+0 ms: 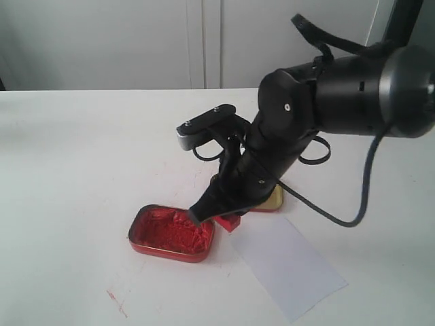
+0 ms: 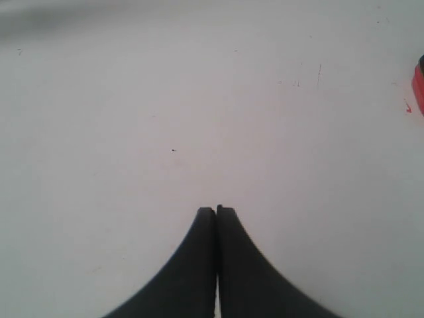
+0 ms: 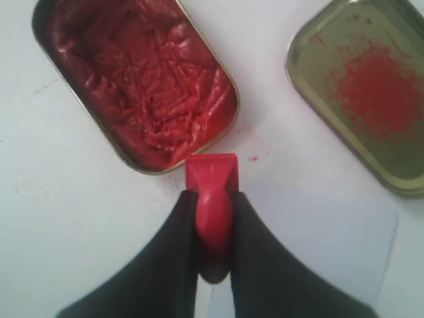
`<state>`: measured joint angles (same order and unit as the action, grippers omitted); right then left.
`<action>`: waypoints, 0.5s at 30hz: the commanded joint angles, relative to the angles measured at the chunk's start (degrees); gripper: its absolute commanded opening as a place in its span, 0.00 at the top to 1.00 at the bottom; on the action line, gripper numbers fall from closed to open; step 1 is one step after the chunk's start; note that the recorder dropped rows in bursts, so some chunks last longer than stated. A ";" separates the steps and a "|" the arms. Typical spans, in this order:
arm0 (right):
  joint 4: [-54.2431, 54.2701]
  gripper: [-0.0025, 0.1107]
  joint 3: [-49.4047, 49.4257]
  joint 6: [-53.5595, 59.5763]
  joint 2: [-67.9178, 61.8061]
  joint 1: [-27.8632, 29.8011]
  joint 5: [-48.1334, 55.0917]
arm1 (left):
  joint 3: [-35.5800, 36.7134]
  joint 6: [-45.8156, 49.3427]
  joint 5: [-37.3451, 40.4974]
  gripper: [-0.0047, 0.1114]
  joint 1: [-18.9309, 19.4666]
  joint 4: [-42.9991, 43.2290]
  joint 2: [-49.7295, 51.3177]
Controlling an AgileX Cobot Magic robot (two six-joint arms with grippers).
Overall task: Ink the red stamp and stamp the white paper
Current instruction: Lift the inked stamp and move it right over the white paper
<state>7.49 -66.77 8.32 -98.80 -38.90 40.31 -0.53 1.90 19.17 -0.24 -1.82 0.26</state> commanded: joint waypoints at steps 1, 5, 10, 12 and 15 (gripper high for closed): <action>-4.55 0.98 4.80 -5.26 3.39 0.68 -2.03 | 0.53 -0.45 0.40 0.96 0.11 -0.23 -0.26; -7.09 0.98 8.82 -8.95 5.54 0.83 -3.95 | 0.53 -0.45 0.40 0.96 0.11 -0.23 -0.26; -7.49 0.98 14.04 -10.19 7.44 3.57 -6.13 | 0.53 -0.45 0.40 0.96 0.11 -0.23 -0.26; -7.49 0.98 15.61 -10.34 8.00 4.89 -6.87 | 0.53 -0.45 0.40 0.96 0.11 -0.23 -0.26; -7.49 0.98 17.67 -10.52 8.63 6.52 -8.14 | 0.53 -0.45 0.40 0.96 0.11 -0.23 -0.26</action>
<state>0.70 -50.88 -1.86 -91.26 -33.94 33.99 -0.53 1.90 19.17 -0.24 -1.82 0.26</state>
